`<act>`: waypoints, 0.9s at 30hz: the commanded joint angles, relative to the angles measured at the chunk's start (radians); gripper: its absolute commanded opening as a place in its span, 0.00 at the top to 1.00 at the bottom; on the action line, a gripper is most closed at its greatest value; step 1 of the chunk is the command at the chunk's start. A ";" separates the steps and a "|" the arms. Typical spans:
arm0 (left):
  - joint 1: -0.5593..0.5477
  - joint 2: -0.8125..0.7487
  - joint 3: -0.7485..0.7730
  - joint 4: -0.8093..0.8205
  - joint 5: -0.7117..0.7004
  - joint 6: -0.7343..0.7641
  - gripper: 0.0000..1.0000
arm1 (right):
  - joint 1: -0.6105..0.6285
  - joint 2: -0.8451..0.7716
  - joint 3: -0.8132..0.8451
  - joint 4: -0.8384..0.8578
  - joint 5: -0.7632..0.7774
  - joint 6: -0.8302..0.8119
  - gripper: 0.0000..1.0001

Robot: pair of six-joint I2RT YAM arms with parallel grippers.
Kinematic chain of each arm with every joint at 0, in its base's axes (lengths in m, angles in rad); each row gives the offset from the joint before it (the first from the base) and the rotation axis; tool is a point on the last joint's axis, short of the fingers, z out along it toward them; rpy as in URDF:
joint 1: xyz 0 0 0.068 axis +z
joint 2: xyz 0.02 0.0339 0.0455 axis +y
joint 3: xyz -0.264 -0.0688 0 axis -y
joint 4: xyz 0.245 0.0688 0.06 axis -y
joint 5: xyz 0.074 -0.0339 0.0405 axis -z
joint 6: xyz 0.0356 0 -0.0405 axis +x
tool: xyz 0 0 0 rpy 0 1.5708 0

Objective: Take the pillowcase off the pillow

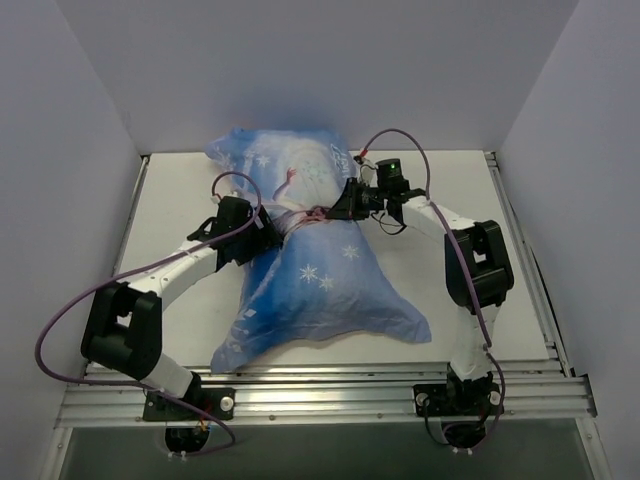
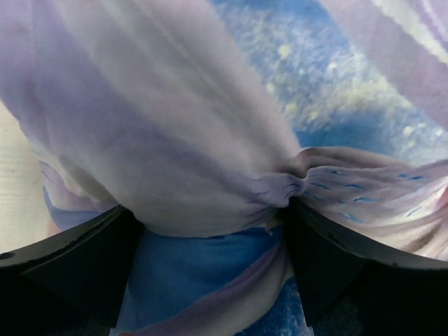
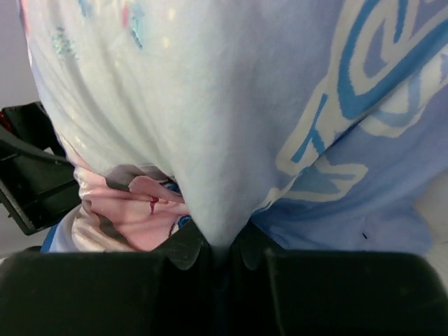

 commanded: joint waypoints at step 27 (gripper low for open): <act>-0.050 -0.040 -0.259 0.353 0.020 -0.218 0.10 | 0.408 -0.210 0.092 -0.400 0.602 -0.423 1.00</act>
